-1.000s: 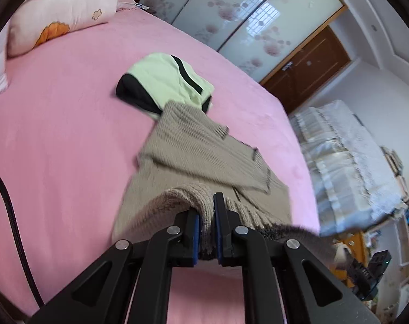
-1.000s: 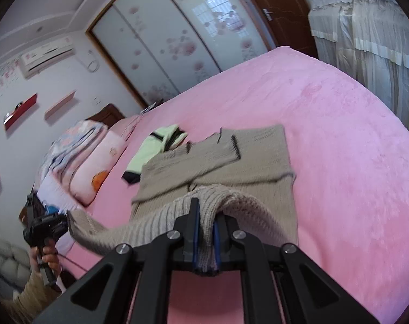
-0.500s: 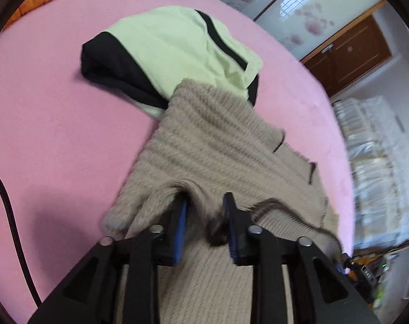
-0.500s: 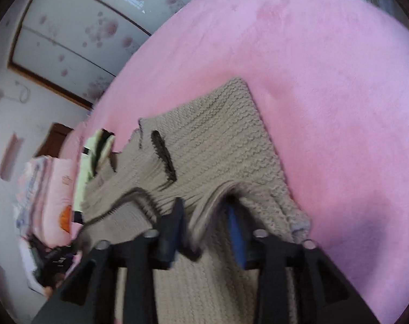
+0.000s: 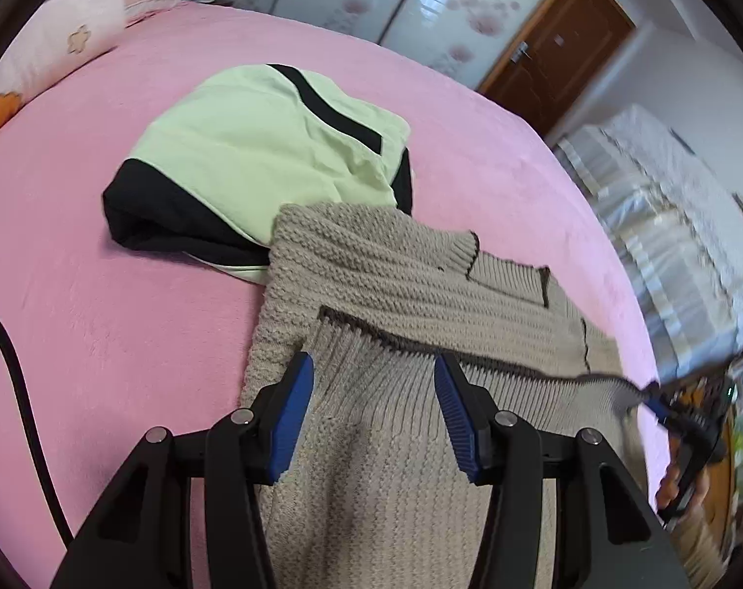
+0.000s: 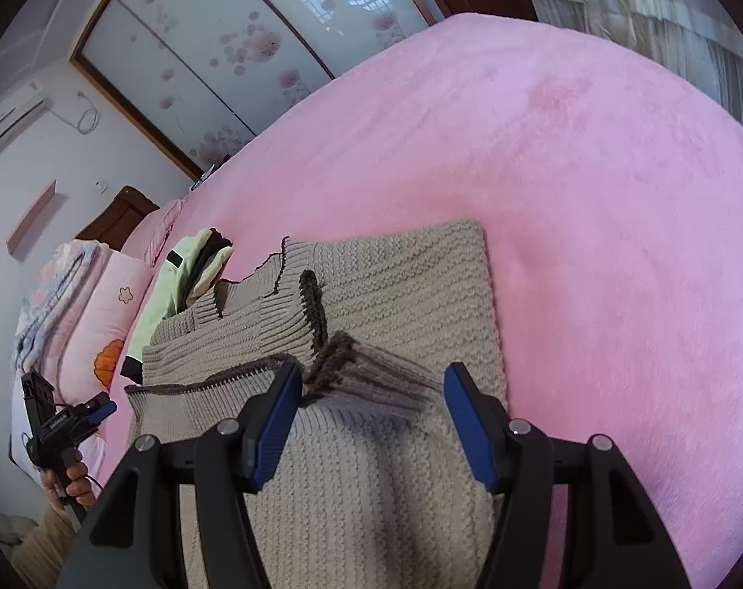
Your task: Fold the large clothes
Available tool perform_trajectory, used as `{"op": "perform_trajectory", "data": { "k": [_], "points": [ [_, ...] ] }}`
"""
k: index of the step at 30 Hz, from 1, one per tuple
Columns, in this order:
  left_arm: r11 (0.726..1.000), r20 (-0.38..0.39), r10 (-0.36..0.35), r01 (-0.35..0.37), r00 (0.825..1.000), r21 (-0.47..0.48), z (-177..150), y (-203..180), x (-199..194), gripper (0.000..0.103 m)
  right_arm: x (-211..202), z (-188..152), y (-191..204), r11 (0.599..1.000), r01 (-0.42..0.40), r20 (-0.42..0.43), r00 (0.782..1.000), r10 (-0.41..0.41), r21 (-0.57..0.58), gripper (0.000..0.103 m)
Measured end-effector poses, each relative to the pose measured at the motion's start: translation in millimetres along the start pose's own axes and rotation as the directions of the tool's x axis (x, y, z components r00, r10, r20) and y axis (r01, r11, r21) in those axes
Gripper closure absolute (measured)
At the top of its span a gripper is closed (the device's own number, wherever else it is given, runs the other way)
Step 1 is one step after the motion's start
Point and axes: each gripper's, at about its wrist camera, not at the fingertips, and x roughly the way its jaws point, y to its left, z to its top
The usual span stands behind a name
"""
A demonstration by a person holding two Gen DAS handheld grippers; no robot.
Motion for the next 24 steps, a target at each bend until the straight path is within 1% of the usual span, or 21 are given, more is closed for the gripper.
{"op": "perform_trajectory", "data": {
  "k": [3, 5, 9, 12, 14, 18, 21, 22, 23, 24],
  "points": [
    [0.998, -0.018, 0.033, -0.031, 0.999, 0.061, -0.6, -1.2, 6.9, 0.053, 0.9, 3.5, 3.9, 0.998, 0.001, -0.001, 1.0, -0.001, -0.06, 0.042],
    [0.993, -0.033, 0.062, -0.058, 0.998, 0.107, -0.2, -3.7, 14.8, 0.053, 2.0, 4.0, 7.0, 0.994, 0.021, -0.001, 1.0, -0.022, -0.106, 0.042],
    [0.977, -0.072, 0.119, -0.104, 0.99, 0.186, -0.6, -9.4, 35.4, 0.053, 10.0, 3.4, 12.6, 0.97, 0.114, 0.011, 0.993, -0.114, -0.213, 0.042],
    [0.961, -0.102, 0.168, -0.14, 0.98, 0.237, -2.3, -13.1, 52.8, 0.053, 23.2, 3.5, 11.0, 0.958, 0.15, -0.002, 0.988, -0.155, -0.246, 0.042],
    [0.957, -0.112, 0.18, -0.148, 0.977, 0.251, -2.9, -14.3, 60.4, 0.053, 31.9, 4.4, 9.6, 0.953, 0.164, -0.015, 0.985, -0.173, -0.255, 0.042],
    [0.955, -0.121, 0.178, -0.141, 0.977, 0.26, -4.0, -12.8, 69.6, 0.053, 45.2, 6.0, 9.2, 0.946, 0.174, -0.043, 0.98, -0.193, -0.274, 0.042],
    [0.954, -0.124, 0.171, -0.132, 0.977, 0.269, -5.7, -11.4, 71.2, 0.053, 53.3, 4.8, 11.8, 0.94, 0.163, -0.071, 0.979, -0.193, -0.3, 0.043],
    [0.955, -0.123, 0.165, -0.127, 0.979, 0.267, -6.3, -10.2, 70.4, 0.054, 55.8, 3.9, 13.1, 0.939, 0.16, -0.077, 0.978, -0.192, -0.305, 0.046],
    [0.956, -0.121, 0.159, -0.123, 0.98, 0.265, -6.7, -9.6, 70.6, 0.055, 57.7, 2.6, 14.1, 0.936, 0.16, -0.081, 0.978, -0.195, -0.312, 0.06],
    [0.957, -0.116, 0.156, -0.121, 0.981, 0.263, -7.6, -7.0, 69.5, 0.06, 60.0, 0.7, 14.5, 0.933, 0.167, -0.089, 0.975, -0.205, -0.32, 0.072]
  ]
}}
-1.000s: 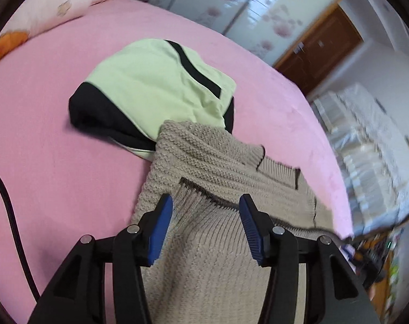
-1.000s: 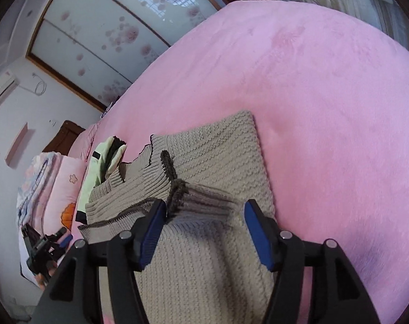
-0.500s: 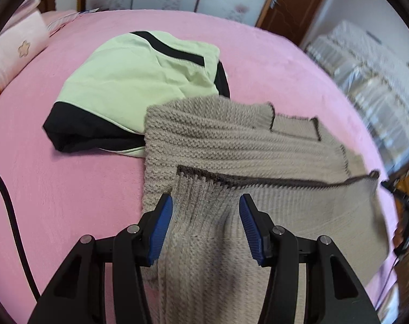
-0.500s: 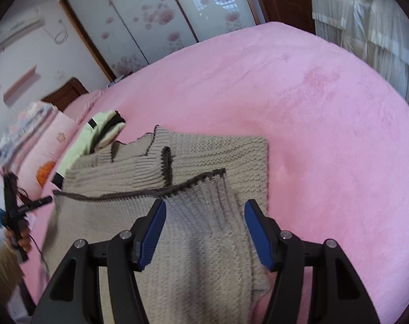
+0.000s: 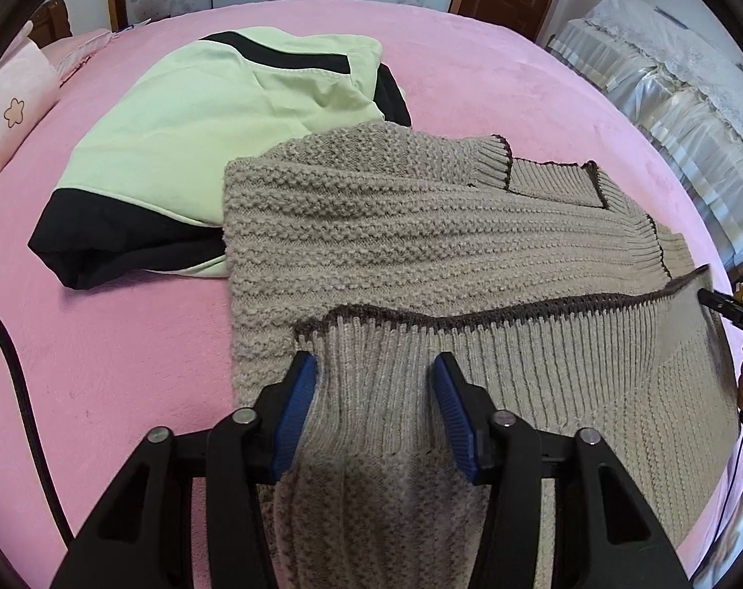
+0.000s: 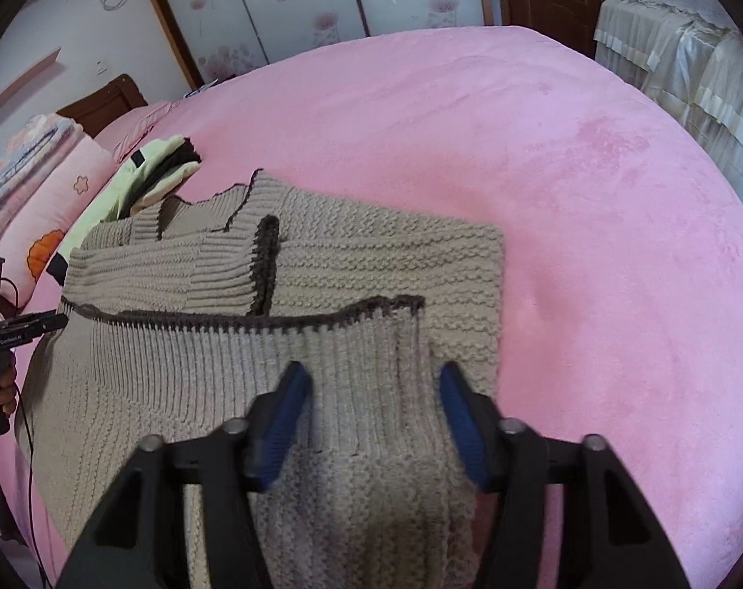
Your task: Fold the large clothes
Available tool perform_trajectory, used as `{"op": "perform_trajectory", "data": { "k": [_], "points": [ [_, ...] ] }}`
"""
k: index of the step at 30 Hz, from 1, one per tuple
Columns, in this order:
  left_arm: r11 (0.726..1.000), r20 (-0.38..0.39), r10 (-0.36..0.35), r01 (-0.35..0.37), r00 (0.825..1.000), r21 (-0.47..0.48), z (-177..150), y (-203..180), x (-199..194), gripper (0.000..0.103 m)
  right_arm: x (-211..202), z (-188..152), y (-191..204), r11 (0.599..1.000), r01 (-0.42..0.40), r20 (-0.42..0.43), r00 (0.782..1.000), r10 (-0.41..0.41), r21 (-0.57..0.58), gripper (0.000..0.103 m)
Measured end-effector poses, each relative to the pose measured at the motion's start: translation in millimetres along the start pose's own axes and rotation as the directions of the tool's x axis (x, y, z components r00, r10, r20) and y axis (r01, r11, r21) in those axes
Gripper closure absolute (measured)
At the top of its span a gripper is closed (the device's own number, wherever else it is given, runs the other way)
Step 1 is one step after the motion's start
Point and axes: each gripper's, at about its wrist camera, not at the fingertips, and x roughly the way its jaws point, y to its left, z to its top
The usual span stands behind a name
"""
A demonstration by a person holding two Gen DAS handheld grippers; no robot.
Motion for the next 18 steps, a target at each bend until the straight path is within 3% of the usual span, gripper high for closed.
{"op": "perform_trajectory", "data": {
  "k": [1, 2, 7, 9, 18],
  "points": [
    [1.0, 0.002, 0.004, -0.004, 1.0, -0.003, -0.6, 0.8, 1.0, 0.066, 1.1, -0.9, 0.6, 1.0, 0.006, -0.005, 1.0, -0.006, -0.001, 0.089],
    [1.0, 0.004, 0.006, -0.006, 1.0, -0.007, -1.8, 3.1, 0.8, 0.068, 1.3, -2.2, 1.0, 1.0, 0.013, -0.004, 1.0, -0.013, -0.002, 0.092],
    [1.0, 0.007, 0.0, 0.0, 1.0, -0.021, -4.8, 11.0, 0.3, 0.071, -3.3, -8.1, 10.2, 0.997, 0.064, 0.023, 0.998, -0.063, -0.032, 0.093],
    [1.0, 0.006, 0.031, -0.031, 1.0, -0.004, -5.2, 10.9, 0.6, 0.07, -3.1, -9.1, 10.6, 0.997, 0.076, 0.024, 0.997, -0.075, -0.031, 0.093],
    [1.0, -0.006, -0.001, 0.001, 1.0, -0.028, -7.9, 19.6, 4.9, 0.067, 5.3, -10.6, 12.0, 0.994, 0.103, 0.014, 0.995, -0.103, -0.024, 0.089]
  ]
}}
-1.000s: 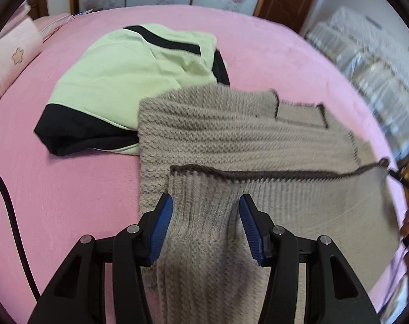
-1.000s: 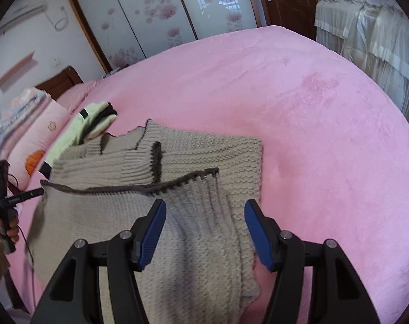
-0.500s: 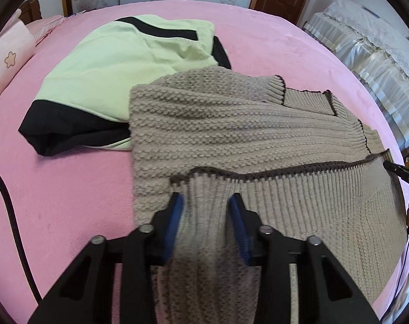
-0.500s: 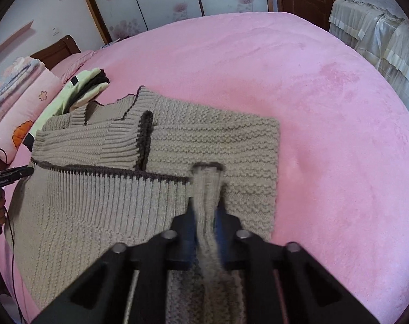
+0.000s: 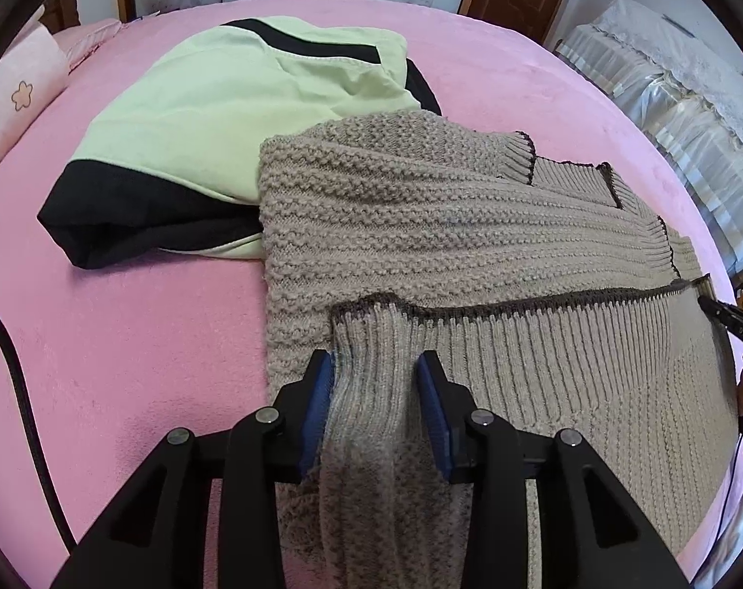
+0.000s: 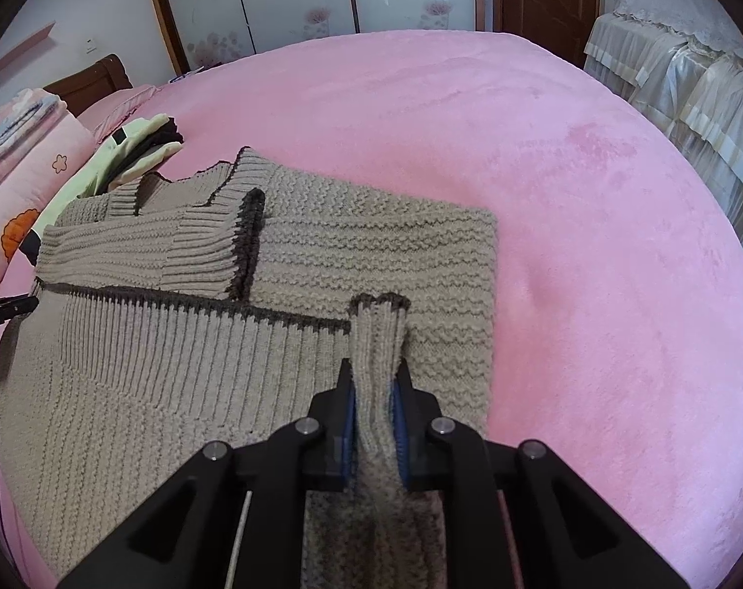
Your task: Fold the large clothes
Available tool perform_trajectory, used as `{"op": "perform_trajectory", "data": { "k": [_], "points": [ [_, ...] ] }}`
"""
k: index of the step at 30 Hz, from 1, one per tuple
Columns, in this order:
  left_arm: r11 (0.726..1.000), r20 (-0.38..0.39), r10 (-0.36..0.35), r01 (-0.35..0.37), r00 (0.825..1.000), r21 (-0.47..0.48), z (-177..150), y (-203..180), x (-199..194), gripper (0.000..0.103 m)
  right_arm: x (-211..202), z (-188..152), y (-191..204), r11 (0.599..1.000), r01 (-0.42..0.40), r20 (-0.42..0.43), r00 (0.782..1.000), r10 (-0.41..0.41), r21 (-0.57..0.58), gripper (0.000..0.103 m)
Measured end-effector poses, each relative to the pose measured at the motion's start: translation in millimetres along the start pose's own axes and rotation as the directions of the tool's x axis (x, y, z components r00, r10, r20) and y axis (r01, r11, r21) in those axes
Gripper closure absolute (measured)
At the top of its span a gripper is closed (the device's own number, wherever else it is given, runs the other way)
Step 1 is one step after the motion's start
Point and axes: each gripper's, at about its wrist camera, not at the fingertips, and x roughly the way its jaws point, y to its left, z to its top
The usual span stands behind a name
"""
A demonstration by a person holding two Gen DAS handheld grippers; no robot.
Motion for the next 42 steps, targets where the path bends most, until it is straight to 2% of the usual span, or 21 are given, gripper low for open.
{"op": "perform_trajectory", "data": {
  "k": [9, 11, 12, 15, 17, 21, 23, 28, 32, 35, 38, 42],
  "points": [
    [1.0, -0.028, 0.028, -0.027, 0.999, 0.004, -0.9, -4.1, 6.4, 0.066, 5.4, -0.7, 0.7, 1.0, 0.01, -0.014, 1.0, -0.01, 0.007, 0.087],
    [0.998, -0.034, 0.059, -0.058, 0.998, 0.021, 0.6, -9.7, 7.7, 0.074, 5.1, -0.2, 2.8, 1.0, 0.024, -0.014, 1.0, -0.024, -0.001, 0.089],
    [0.997, -0.031, 0.071, -0.07, 0.997, 0.037, 1.1, -14.7, 6.8, 0.09, 4.1, 0.0, 5.6, 0.999, 0.037, -0.012, 0.999, -0.037, -0.009, 0.092],
    [0.984, 0.012, 0.153, -0.154, 0.988, 0.089, -0.2, -30.5, -1.5, 0.095, -6.2, -0.4, 17.7, 0.994, 0.1, 0.016, 0.995, -0.099, -0.048, 0.095],
    [0.967, 0.078, 0.215, -0.223, 0.973, 0.119, -1.7, -42.8, -15.4, 0.095, -18.8, -0.8, 21.8, 0.991, 0.12, 0.05, 0.992, -0.117, -0.056, 0.096],
    [0.954, 0.188, 0.272, -0.291, 0.944, 0.078, 2.7, -51.2, -52.6, 0.096, -61.0, 2.3, 17.9, 0.993, 0.117, 0.148, 0.983, -0.112, -0.023, 0.096],
    [0.949, 0.219, 0.29, -0.309, 0.931, 0.057, 8.8, -53.1, -66.1, 0.096, -77.4, 8.4, 15.5, 0.992, 0.126, 0.188, 0.975, -0.122, -0.007, 0.096],
    [0.923, 0.319, 0.363, -0.385, 0.875, 0.006, 43.2, -60.6, -90.1, 0.096, -96.5, 41.1, 11.4, 0.988, 0.146, 0.27, 0.95, -0.156, 0.057, 0.096],
    [0.898, 0.356, 0.421, -0.439, 0.834, -0.035, 82.2, -63.8, -83.7, 0.096, -85.6, 75.4, 8.4, 0.98, 0.164, 0.297, 0.936, -0.19, 0.11, 0.096],
    [0.883, 0.342, 0.455, -0.466, 0.822, -0.055, 100.9, -60.7, -59.3, 0.096, -51.7, 96.1, 2.4, 0.972, 0.183, 0.255, 0.942, -0.216, 0.149, 0.096],
    [0.871, 0.28, 0.482, -0.488, 0.83, -0.051, 112.4, -55.1, -16.7, 0.096, -12.4, 101.3, -4.5, 0.965, 0.198, 0.17, 0.959, -0.227, 0.173, 0.096],
    [0.837, 0.235, 0.534, -0.548, 0.812, -0.01, 107.8, -51.7, 36.1, 0.096, 39.1, 92.7, -15.1, 0.951, 0.241, 0.064, 0.964, -0.257, 0.196, 0.095]
  ]
}}
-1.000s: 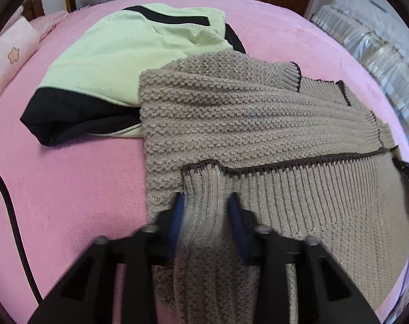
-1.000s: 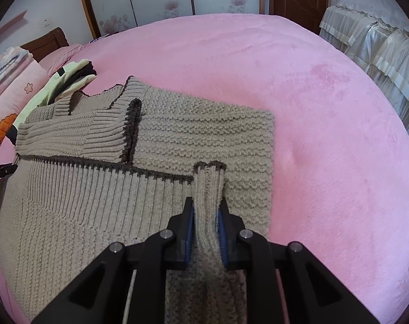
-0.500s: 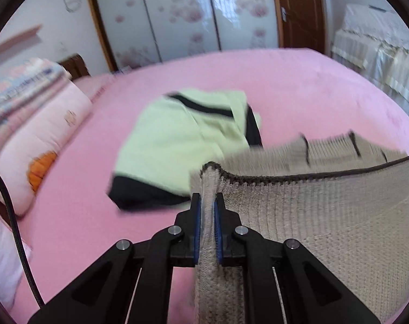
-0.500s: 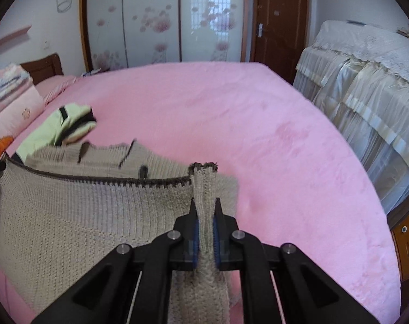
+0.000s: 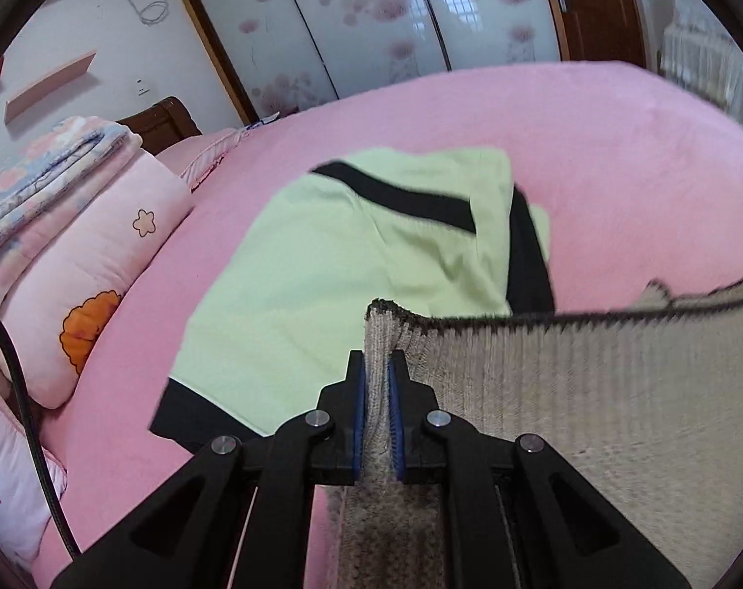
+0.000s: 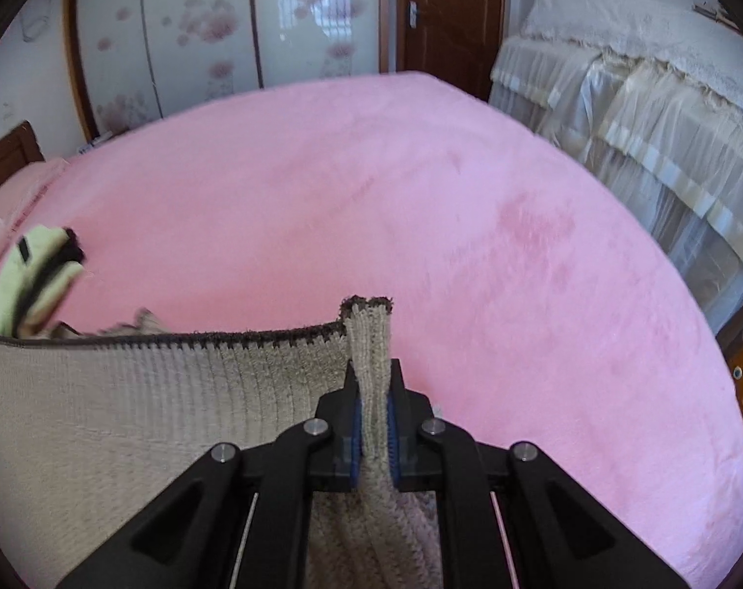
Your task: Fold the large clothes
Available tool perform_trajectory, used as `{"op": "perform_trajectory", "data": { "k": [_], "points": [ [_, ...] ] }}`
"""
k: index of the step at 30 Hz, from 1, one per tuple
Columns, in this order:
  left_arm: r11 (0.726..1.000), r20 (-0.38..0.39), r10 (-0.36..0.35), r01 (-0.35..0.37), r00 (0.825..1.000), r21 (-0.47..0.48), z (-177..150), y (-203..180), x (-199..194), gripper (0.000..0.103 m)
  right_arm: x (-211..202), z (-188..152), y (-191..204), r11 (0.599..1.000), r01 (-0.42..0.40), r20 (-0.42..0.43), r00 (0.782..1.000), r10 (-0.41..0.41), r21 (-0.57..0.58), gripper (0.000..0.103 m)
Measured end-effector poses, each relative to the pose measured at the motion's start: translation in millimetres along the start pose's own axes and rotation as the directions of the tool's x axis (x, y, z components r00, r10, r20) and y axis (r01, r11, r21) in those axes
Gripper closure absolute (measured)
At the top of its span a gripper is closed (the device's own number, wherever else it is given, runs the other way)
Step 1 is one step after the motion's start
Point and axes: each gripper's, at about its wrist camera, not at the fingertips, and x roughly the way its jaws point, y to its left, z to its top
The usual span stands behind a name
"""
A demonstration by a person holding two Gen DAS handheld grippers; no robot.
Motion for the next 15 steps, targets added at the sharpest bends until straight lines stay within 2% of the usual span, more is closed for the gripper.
{"op": "perform_trajectory", "data": {
  "k": [4, 7, 15],
  "points": [
    [1.0, 0.008, 0.001, -0.001, 1.0, -0.001, -13.8, -6.4, 19.8, 0.096, 22.6, -7.6, -4.9, 1.0, 0.017, -0.023, 1.0, -0.017, 0.013, 0.094],
    [1.0, 0.018, 0.0, 0.001, 1.0, -0.009, -20.1, -6.2, 20.8, 0.096, 23.2, -8.2, -9.2, 0.999, 0.011, -0.022, 1.0, -0.01, 0.03, 0.089],
    [0.999, 0.017, -0.021, 0.021, 1.0, -0.04, -26.7, 4.9, 25.9, 0.093, 25.6, -11.1, -13.6, 0.999, 0.018, -0.022, 1.0, -0.017, 0.042, 0.087]
  ]
}}
